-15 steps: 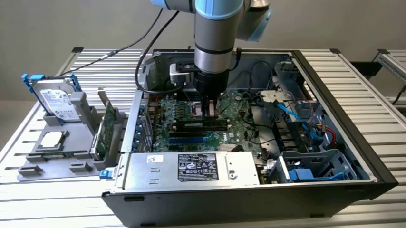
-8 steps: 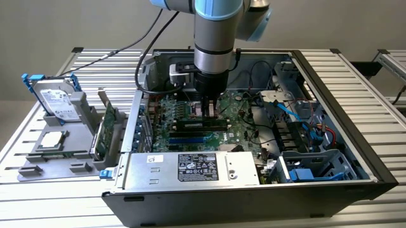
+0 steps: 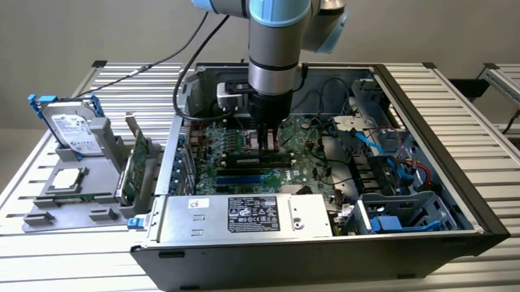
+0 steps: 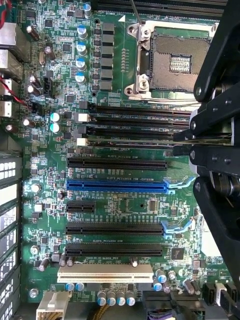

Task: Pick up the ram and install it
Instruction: 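Insert the ram into the slot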

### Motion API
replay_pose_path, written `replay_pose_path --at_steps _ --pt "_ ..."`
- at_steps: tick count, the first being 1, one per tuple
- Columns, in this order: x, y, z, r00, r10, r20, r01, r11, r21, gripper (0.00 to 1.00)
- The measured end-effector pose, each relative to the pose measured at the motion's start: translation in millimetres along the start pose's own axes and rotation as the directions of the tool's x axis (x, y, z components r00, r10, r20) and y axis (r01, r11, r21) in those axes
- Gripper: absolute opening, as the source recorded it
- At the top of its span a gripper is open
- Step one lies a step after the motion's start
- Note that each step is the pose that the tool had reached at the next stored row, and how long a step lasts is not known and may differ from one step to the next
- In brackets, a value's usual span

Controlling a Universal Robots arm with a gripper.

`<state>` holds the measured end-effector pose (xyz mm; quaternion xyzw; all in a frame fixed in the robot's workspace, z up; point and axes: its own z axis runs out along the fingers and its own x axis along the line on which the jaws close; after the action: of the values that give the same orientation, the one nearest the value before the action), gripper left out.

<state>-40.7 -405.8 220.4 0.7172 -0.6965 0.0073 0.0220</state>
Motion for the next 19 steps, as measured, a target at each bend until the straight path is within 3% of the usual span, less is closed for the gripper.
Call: replay_pose_path --at_steps 2,3,5,8,9,19 --pt "0.0 0.0 0.0 1.0000 0.000 -0.0002 0.000 1.0000 0.0001 0.28" --pt "0.0 -0.1 0.0 1.0000 0.000 -0.0002 0.000 1.0000 0.0001 0.28" --pt "0.0 -0.1 -0.2 1.0000 0.000 -0.0001 0.000 1.0000 0.0002 0.39" --pt "0.1 0.0 -2.7 1.0000 0.000 -0.0001 0.000 1.0000 -0.0011 0.45" --pt "0.2 0.0 -4.5 1.0000 0.000 -0.0002 0.000 1.0000 -0.0015 0.51" --pt "1.5 2.6 -28.1 1.0000 0.000 -0.0001 0.000 1.0000 -0.0028 0.49"
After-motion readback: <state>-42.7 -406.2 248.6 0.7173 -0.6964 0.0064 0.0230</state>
